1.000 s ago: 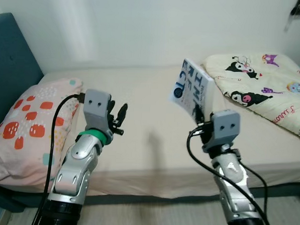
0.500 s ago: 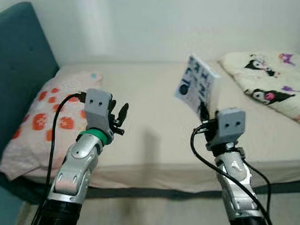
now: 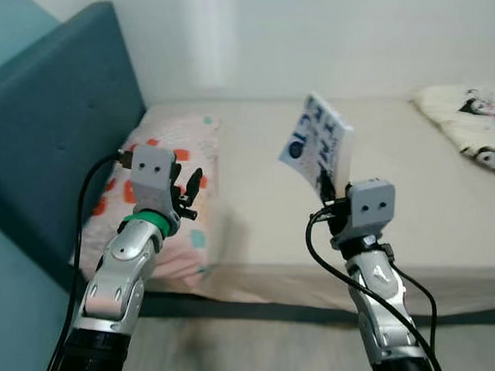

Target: Clean up the room

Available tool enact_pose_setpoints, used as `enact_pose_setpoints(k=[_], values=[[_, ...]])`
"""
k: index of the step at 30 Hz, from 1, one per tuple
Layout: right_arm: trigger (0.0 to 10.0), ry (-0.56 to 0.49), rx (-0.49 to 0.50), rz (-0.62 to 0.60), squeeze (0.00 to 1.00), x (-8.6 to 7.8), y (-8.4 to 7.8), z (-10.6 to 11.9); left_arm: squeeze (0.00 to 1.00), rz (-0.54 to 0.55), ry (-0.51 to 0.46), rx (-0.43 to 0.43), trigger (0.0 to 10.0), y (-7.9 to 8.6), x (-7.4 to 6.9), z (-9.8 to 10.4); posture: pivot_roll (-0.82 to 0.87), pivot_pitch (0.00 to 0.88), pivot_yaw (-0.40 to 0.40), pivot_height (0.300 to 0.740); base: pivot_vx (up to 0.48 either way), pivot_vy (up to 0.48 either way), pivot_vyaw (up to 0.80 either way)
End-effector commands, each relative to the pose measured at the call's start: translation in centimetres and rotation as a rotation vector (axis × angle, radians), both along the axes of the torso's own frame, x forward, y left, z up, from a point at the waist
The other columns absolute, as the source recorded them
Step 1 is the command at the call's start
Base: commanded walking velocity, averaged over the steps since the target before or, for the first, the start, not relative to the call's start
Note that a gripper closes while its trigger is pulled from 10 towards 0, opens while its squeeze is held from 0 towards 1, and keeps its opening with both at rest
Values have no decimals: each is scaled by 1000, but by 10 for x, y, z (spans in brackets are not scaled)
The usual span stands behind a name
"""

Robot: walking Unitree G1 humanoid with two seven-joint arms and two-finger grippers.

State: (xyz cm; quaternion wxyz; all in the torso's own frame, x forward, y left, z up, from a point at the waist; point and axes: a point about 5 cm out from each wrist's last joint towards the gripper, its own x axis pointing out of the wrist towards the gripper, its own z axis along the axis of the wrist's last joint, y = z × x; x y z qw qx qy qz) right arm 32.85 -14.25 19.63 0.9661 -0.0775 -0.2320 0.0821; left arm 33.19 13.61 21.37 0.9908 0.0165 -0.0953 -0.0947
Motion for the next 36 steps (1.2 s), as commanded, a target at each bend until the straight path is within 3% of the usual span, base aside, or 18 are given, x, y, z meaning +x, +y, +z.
enact_pose_setpoints(k=[1,10,36], values=[[10000,-39,6,8,0,-2,1,7,0,-1,-1,10,10000,1,-1,-3,-114,47,134,722,0,-266,0],[10000,-38,7,8,0,-2,2,6,0,-17,-10,13,10000,-1,-2,-2,-114,53,138,722,78,-323,0],[10000,-28,26,13,0,-3,2,4,0,-35,-16,10,10000,-5,-3,-1,-118,59,141,722,449,0,0]])
